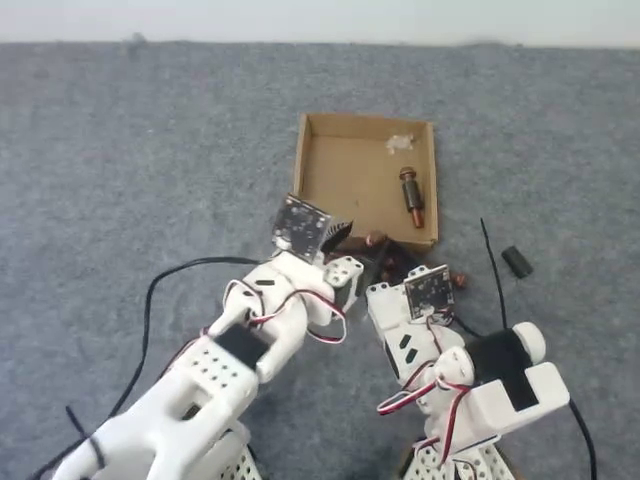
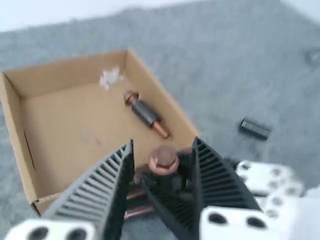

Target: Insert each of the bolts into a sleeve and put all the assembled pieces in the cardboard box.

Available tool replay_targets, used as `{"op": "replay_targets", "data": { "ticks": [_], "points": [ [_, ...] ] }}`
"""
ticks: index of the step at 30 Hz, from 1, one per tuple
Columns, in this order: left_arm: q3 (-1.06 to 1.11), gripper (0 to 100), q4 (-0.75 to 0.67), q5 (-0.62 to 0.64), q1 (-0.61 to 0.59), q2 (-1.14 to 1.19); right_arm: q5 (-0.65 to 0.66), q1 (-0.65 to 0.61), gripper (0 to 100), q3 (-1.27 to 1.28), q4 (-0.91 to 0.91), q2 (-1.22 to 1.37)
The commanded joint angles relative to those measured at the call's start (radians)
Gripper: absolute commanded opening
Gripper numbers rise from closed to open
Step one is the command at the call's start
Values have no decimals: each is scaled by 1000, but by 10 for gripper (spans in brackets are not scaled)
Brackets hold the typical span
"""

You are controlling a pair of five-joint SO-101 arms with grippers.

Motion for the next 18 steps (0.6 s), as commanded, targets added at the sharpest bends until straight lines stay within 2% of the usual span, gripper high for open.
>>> {"op": "replay_targets", "data": {
  "ticks": [1, 7, 12, 18],
  "points": [
    [-61, 174, 127, 49, -44, -235, -9, 18, 6, -8, 2, -16],
    [4, 154, 164, 101, -226, -373, -9, 18, 6, -9, 4, -15],
    [82, 3, 166, 103, -321, -382, -9, 19, 6, -18, 4, -10],
    [179, 10, 167, 101, -423, -384, -9, 19, 6, -9, -4, -10]
  ]
}}
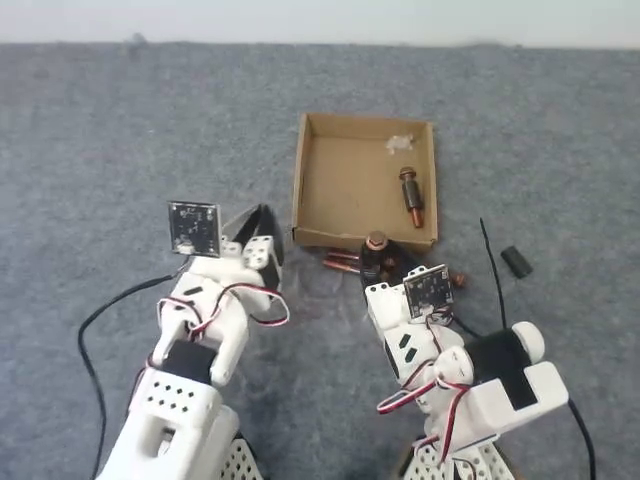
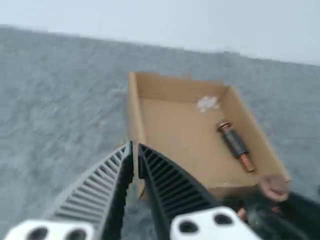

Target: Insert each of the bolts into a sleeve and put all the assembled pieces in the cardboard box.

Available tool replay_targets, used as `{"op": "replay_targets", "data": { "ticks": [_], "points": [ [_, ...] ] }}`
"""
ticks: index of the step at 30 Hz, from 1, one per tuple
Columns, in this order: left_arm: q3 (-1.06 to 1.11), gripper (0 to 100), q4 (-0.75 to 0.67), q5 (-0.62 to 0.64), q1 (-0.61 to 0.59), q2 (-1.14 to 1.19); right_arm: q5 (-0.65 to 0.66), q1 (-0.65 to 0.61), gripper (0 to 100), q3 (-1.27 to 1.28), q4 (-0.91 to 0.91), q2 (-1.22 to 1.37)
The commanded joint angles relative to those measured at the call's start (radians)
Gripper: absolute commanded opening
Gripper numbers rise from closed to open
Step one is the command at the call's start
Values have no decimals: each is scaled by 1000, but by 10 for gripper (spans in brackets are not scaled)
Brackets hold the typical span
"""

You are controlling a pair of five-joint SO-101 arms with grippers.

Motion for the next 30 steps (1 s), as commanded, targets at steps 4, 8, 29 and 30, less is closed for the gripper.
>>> {"op": "replay_targets", "data": {
  "ticks": [4, 8, 29, 30],
  "points": [
    [65, 10, 20, 6, -110, -25, -8, 16, 6, 23, -25, -19],
    [136, 11, 20, 3, -115, -25, -8, 16, 6, 23, -28, -19],
    [157, 11, -32, -86, -106, -25, -5, 18, 6, 25, -25, -101],
    [157, 11, -32, -86, -106, -25, -5, 18, 6, 25, -21, -111]
  ]
}}
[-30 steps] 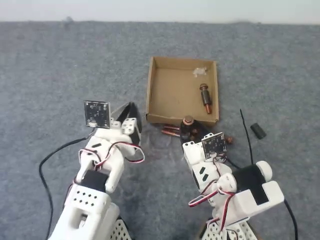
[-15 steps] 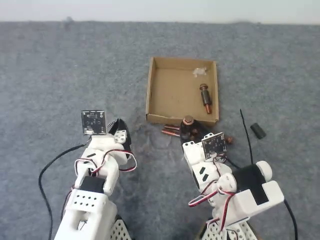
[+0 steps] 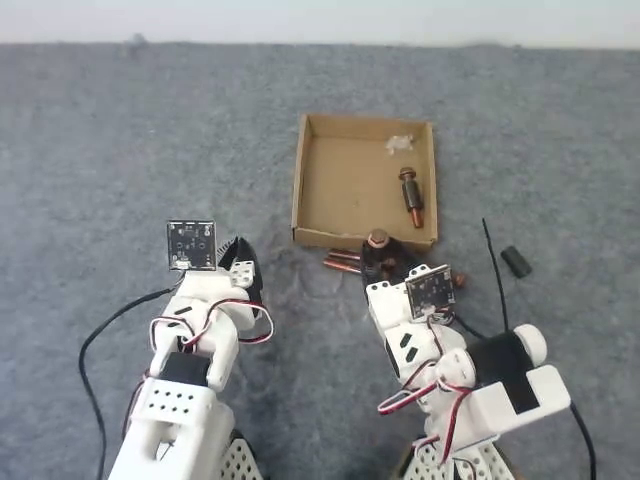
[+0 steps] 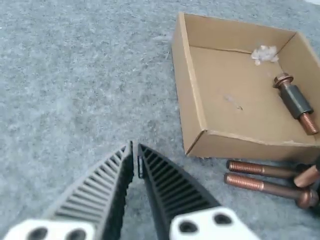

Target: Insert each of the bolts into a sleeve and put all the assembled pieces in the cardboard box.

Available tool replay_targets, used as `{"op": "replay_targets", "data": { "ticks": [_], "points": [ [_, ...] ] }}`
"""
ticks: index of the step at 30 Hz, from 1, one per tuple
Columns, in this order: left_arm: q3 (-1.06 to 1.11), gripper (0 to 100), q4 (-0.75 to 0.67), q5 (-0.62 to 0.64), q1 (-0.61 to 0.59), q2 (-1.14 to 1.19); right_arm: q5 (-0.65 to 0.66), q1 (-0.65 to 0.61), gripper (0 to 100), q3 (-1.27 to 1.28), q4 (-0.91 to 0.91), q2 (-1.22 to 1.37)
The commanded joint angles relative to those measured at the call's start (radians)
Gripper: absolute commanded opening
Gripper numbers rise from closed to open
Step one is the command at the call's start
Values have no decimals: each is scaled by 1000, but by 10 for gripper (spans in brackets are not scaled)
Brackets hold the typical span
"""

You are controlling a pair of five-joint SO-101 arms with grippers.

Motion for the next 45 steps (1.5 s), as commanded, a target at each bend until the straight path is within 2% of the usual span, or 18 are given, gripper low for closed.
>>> {"op": "replay_targets", "data": {
  "ticks": [1, 9, 16, 22, 26, 31, 37, 45],
  "points": [
    [-8, 11, -29, -6, 5, -23, -5, 12, 6, 17, 8, -91],
    [-8, 11, -29, -6, 5, -23, -6, 12, 6, 2, 348, -384],
    [-8, 11, -29, -6, 5, -23, -8, 12, 6, -87, 941, -769],
    [-8, 11, -29, -6, 5, -23, -8, 13, 6, -284, 1394, -963],
    [-8, 12, -29, -8, 5, -23, -5, 13, 6, -427, 1526, -966],
    [-8, 12, -29, -8, 5, -23, -2, 47, 6, -597, 1584, -897],
    [-8, 12, -29, -8, 5, -23, -2, 107, 6, -875, 1679, -591],
    [-8, 12, -29, -9, 5, -21, -2, 104, 9, -1201, 1811, -251]
  ]
}}
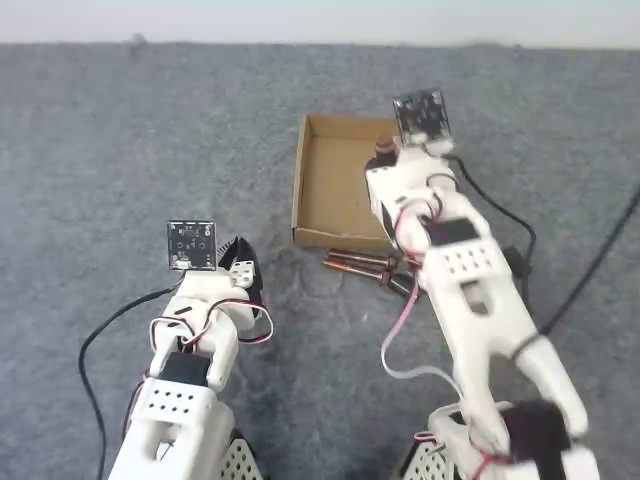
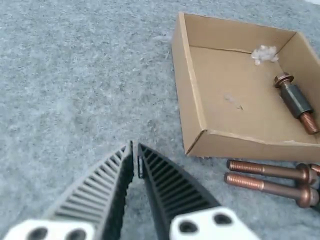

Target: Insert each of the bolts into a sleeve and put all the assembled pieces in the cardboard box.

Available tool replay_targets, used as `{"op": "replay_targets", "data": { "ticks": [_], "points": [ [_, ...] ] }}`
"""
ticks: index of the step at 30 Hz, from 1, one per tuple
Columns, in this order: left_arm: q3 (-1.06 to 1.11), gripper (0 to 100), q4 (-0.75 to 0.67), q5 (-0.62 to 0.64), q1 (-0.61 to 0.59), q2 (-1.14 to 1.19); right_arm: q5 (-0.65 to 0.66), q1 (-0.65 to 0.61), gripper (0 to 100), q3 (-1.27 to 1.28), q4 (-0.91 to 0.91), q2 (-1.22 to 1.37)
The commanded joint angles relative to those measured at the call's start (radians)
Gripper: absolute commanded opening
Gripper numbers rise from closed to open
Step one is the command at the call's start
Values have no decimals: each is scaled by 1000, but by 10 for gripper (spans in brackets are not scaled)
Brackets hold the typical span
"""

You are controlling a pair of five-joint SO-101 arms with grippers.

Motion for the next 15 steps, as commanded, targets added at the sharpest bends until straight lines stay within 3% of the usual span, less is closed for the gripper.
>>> {"op": "replay_targets", "data": {
  "ticks": [1, 11, 15],
  "points": [
    [-8, 12, -29, -6, 5, -21, -2, 10, 9, -196, 41, 101],
    [-8, 12, -29, -6, 5, -21, 9, 15, 9, -500, 214, 427],
    [-8, 12, -29, -6, 5, -21, 141, 8, 10, -594, 306, 533]
  ]
}}
